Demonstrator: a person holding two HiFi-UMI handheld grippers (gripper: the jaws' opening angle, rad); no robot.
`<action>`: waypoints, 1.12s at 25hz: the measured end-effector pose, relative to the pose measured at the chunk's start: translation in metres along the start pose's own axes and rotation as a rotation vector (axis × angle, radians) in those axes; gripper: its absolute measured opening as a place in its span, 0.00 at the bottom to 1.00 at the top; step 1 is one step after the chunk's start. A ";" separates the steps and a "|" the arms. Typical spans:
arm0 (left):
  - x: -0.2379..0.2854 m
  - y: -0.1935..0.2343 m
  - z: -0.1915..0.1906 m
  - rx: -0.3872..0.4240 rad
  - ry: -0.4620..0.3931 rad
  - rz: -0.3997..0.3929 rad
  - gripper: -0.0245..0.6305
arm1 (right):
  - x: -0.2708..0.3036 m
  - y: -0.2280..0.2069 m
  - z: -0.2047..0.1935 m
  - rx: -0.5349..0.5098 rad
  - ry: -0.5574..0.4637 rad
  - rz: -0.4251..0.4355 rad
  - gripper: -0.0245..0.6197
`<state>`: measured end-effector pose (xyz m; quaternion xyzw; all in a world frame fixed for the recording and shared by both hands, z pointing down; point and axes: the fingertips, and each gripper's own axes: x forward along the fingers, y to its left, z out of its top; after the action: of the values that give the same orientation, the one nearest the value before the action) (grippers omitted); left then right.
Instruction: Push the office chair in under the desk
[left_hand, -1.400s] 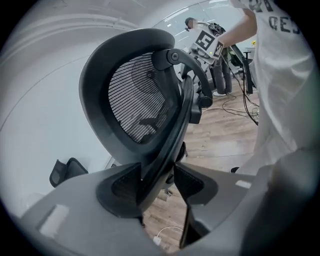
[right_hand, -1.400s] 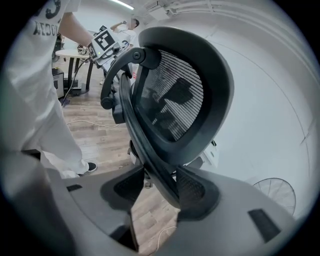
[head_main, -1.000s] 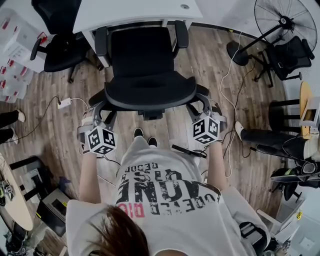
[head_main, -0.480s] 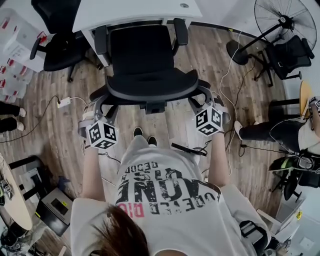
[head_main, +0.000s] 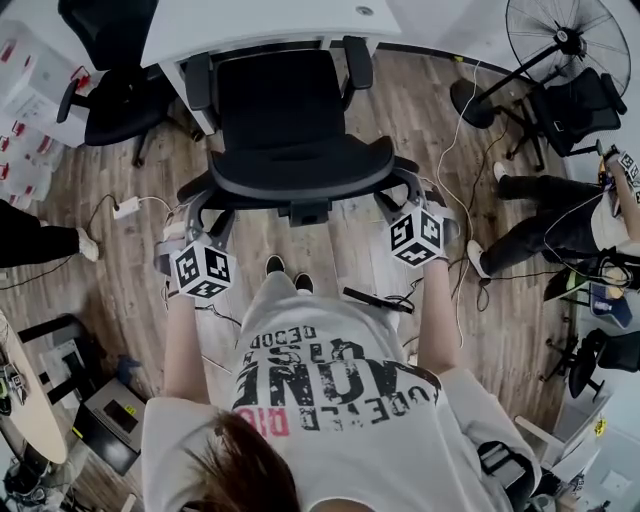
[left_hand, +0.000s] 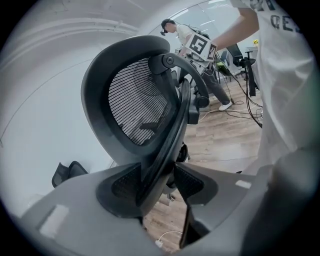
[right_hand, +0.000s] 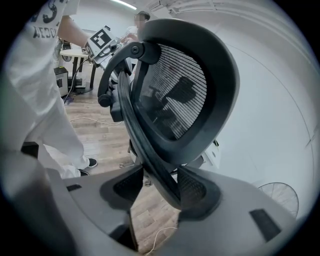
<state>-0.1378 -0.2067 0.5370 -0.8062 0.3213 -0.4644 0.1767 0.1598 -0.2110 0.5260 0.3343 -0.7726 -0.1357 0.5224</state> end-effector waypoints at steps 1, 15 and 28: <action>0.001 0.001 0.002 0.001 0.002 0.000 0.36 | 0.000 -0.002 -0.001 0.000 0.005 -0.001 0.35; 0.024 0.020 0.010 -0.003 0.020 -0.024 0.37 | 0.021 -0.023 -0.004 -0.006 0.063 -0.036 0.35; 0.029 0.022 0.009 -0.008 0.032 -0.023 0.36 | 0.029 -0.028 -0.004 -0.038 0.048 -0.041 0.35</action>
<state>-0.1276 -0.2424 0.5380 -0.8029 0.3168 -0.4779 0.1630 0.1674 -0.2504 0.5325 0.3435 -0.7502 -0.1530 0.5439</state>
